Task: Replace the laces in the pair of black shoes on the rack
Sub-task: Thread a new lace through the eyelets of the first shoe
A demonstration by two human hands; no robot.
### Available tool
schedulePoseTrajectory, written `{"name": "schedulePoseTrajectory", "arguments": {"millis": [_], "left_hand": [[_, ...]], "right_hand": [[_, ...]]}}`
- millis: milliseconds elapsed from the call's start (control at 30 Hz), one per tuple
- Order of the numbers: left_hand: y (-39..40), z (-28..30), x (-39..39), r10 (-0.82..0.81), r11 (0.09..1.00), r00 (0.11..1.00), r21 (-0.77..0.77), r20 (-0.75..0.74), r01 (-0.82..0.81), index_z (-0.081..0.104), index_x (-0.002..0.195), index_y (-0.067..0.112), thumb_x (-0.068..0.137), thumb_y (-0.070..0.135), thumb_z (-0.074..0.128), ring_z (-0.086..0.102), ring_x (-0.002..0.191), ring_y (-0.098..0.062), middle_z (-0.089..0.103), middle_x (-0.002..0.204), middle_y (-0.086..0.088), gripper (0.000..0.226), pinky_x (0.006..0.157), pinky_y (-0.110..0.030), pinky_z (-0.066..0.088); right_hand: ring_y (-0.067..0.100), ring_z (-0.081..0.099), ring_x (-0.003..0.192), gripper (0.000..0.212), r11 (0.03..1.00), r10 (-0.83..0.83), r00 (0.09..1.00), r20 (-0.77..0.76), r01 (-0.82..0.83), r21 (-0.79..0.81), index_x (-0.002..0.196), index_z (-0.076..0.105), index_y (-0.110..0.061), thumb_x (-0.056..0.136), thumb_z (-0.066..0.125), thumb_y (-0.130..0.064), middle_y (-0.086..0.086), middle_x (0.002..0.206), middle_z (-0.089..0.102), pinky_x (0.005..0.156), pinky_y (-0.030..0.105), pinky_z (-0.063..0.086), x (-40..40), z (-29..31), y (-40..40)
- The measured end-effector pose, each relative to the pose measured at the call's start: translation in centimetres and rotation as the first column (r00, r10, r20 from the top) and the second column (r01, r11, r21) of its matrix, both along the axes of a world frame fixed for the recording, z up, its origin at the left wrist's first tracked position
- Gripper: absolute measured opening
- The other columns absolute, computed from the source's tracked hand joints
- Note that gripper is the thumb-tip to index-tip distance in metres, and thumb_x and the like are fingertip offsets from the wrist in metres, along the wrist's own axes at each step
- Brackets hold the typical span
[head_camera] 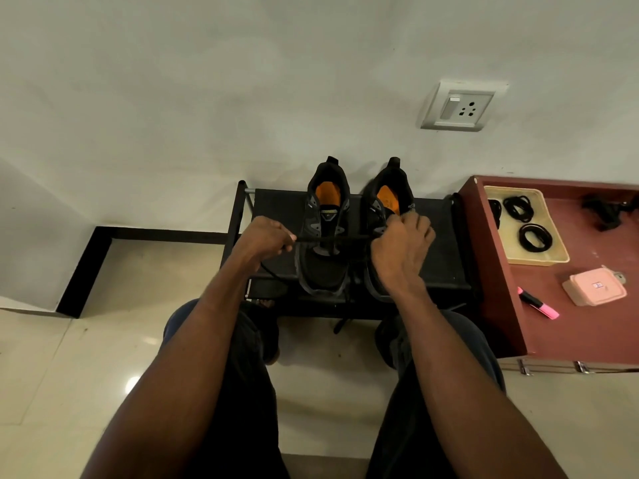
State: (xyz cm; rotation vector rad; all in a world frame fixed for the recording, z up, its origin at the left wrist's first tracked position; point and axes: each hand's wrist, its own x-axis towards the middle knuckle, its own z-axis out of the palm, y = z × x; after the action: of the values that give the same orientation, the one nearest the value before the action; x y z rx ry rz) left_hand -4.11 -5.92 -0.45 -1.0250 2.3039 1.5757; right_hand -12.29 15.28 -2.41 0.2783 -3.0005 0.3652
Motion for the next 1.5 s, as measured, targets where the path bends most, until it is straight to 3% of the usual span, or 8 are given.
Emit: {"name": "schedulePoseTrajectory", "arguments": {"millis": [200, 500, 700, 867, 1100, 1267, 1367, 1500], "left_hand": [[1.5, 0.0, -0.2, -0.205, 0.974, 0.979, 0.096, -0.013, 0.205, 0.073, 0.085, 0.010, 0.089, 0.012, 0.069, 0.048, 0.053, -0.005, 0.067, 0.064, 0.003, 0.006, 0.048, -0.019, 0.032], [-0.1, -0.4, 0.1, 0.018, 1.000, 1.000, 0.004, 0.006, -0.018, 0.069, 0.083, 0.007, 0.093, 0.010, 0.066, 0.050, 0.057, -0.007, 0.066, 0.071, -0.003, 0.011, 0.047, -0.015, 0.037], [1.6, -0.3, -0.4, -0.141, 0.986, 0.990, 0.084, -0.033, 0.143, 0.072, 0.087, 0.006, 0.090, 0.009, 0.069, 0.048, 0.051, -0.004, 0.064, 0.061, 0.004, 0.005, 0.043, -0.013, 0.033], [1.0, -0.8, -0.3, -0.118, 0.988, 0.992, 0.098, -0.040, 0.121, 0.072, 0.089, 0.005, 0.090, 0.011, 0.070, 0.051, 0.053, -0.004, 0.068, 0.067, 0.001, 0.007, 0.047, -0.016, 0.033], [0.9, -1.2, -0.5, -0.070, 0.976, 0.992, 0.197, -0.109, 0.090, 0.067, 0.104, 0.005, 0.099, 0.005, 0.055, 0.067, 0.070, -0.012, 0.075, 0.091, -0.012, 0.013, 0.060, -0.022, 0.049], [1.4, -1.8, -0.3, -0.108, 0.968, 0.981, 0.206, -0.164, 0.141, 0.064, 0.098, 0.002, 0.094, 0.009, 0.066, 0.072, 0.071, -0.019, 0.076, 0.085, -0.013, 0.009, 0.058, -0.026, 0.051], [1.2, -2.4, -0.4, -0.078, 0.978, 0.980, 0.176, -0.182, 0.111, 0.071, 0.088, 0.005, 0.088, 0.011, 0.073, 0.066, 0.065, -0.015, 0.074, 0.076, -0.008, 0.007, 0.055, -0.023, 0.048], [0.8, -2.9, -0.7, -0.050, 0.977, 0.982, 0.195, -0.181, 0.085, 0.074, 0.091, 0.001, 0.087, 0.016, 0.075, 0.062, 0.064, -0.012, 0.072, 0.073, -0.007, 0.016, 0.057, -0.023, 0.048]], "right_hand": [[0.014, 0.060, 0.098, 0.024, 0.795, 0.548, 0.697, 0.462, -0.263, -0.547, 0.121, 0.067, -0.018, 0.099, 0.058, -0.018, -0.001, 0.107, 0.068, 0.082, 0.030, 0.044, 2.6, 0.6, -4.0], [0.032, 0.055, 0.112, 0.020, 0.994, -0.092, 0.993, 0.079, 0.087, 0.059, 0.105, 0.070, -0.009, 0.090, 0.059, -0.016, 0.013, 0.110, 0.067, 0.101, 0.046, 0.036, -0.2, 0.3, 0.2], [0.012, 0.060, 0.113, 0.034, 0.790, 0.531, 0.728, 0.434, -0.240, -0.564, 0.127, 0.065, -0.019, 0.094, 0.064, -0.011, -0.003, 0.120, 0.067, 0.093, 0.028, 0.047, 2.0, 0.4, -3.6], [0.010, 0.059, 0.073, 0.016, 0.869, 0.342, 0.866, 0.366, -0.143, -0.474, 0.089, 0.068, -0.018, 0.097, 0.057, -0.012, -0.002, 0.084, 0.066, 0.067, 0.029, 0.044, 1.6, 0.1, -2.9], [0.028, 0.056, 0.112, 0.022, 0.981, 0.184, 0.955, 0.233, -0.161, -0.112, 0.111, 0.069, -0.012, 0.091, 0.062, -0.015, 0.007, 0.111, 0.067, 0.100, 0.042, 0.038, 1.5, -0.5, -2.1], [0.018, 0.062, 0.113, 0.029, 0.801, 0.466, 0.791, 0.396, -0.187, -0.568, 0.124, 0.068, -0.016, 0.096, 0.064, -0.018, 0.002, 0.119, 0.069, 0.093, 0.030, 0.049, 1.9, -0.6, -3.8], [0.026, 0.069, 0.091, 0.016, 0.776, 0.473, 0.765, 0.438, -0.126, -0.618, 0.108, 0.075, -0.018, 0.096, 0.065, -0.018, 0.003, 0.097, 0.075, 0.078, 0.043, 0.055, 2.3, -0.8, -4.0], [0.014, 0.067, 0.082, 0.016, 0.710, 0.465, 0.753, 0.466, -0.002, -0.705, 0.103, 0.077, -0.011, 0.093, 0.070, -0.020, 0.006, 0.092, 0.074, 0.069, 0.021, 0.049, 1.8, -1.2, -3.9]]}}
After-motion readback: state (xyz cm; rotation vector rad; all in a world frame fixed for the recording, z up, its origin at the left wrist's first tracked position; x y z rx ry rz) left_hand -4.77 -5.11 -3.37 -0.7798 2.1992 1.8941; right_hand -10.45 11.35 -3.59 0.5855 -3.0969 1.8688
